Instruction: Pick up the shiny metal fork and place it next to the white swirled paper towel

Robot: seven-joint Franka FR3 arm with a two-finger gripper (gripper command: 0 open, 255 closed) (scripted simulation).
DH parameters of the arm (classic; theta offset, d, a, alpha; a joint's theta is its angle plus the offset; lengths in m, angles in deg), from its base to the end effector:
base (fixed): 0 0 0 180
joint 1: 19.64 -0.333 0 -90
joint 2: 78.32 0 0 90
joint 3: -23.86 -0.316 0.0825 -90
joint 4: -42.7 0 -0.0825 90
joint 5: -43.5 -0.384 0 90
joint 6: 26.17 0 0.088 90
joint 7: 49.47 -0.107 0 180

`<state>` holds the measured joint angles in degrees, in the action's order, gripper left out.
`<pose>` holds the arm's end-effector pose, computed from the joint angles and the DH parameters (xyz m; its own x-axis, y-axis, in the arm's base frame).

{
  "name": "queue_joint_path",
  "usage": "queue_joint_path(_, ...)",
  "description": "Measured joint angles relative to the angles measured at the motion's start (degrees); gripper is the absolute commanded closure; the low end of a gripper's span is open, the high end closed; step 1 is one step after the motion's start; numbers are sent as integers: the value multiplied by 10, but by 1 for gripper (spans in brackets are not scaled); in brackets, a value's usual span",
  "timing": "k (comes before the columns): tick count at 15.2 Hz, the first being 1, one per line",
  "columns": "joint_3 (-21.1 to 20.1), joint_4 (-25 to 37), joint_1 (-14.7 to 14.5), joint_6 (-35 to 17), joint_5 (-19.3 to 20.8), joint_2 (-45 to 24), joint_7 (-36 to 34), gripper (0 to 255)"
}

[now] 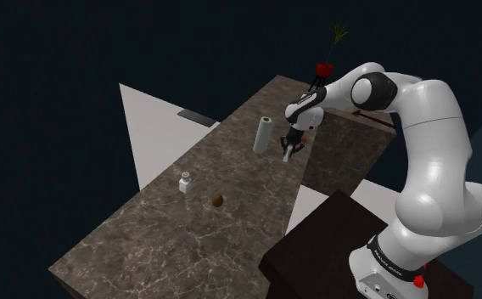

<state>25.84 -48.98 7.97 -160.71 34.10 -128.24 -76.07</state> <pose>0.5871 -0.3280 0.1070 0.4562 -0.8778 -0.1459 -0.8880 -0.4597 -0.0112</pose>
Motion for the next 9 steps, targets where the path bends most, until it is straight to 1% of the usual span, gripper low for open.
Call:
queue_joint_path(4,0,1,0,-1,0,-1,0,255)
queue_joint_path(5,0,1,0,-1,0,-1,0,0)
queue_joint_path(9,0,1,0,-1,0,-1,0,0)
